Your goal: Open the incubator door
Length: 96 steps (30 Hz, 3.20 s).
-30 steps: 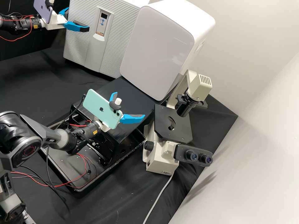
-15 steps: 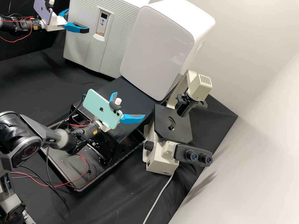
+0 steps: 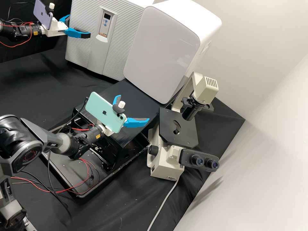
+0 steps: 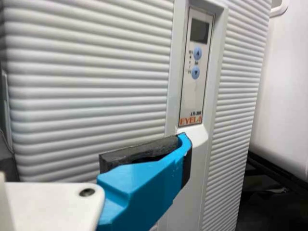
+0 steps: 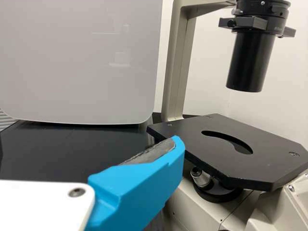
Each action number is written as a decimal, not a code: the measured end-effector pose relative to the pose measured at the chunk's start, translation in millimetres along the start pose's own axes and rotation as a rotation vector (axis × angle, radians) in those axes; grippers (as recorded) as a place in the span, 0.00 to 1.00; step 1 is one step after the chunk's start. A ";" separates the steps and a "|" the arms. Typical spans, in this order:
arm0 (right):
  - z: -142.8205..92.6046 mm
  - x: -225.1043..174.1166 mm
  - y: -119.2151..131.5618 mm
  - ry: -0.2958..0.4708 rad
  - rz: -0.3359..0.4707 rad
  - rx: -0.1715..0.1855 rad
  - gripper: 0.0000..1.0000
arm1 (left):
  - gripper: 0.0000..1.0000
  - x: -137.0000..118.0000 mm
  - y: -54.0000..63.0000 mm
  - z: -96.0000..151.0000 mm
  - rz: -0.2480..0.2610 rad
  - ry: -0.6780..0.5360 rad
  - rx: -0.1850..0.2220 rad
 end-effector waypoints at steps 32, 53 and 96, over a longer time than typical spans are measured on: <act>0.0 0.0 0.0 0.000 0.000 0.000 1.00 | 0.00 -14.9 5.3 11.5 -0.019 0.003 0.020; 0.0 0.0 0.0 0.000 0.000 0.000 1.00 | 0.00 -15.7 8.7 9.6 0.002 0.038 -0.023; 0.0 0.0 0.0 0.000 0.000 0.000 1.00 | 0.00 -40.6 12.2 18.1 -0.006 0.136 -0.013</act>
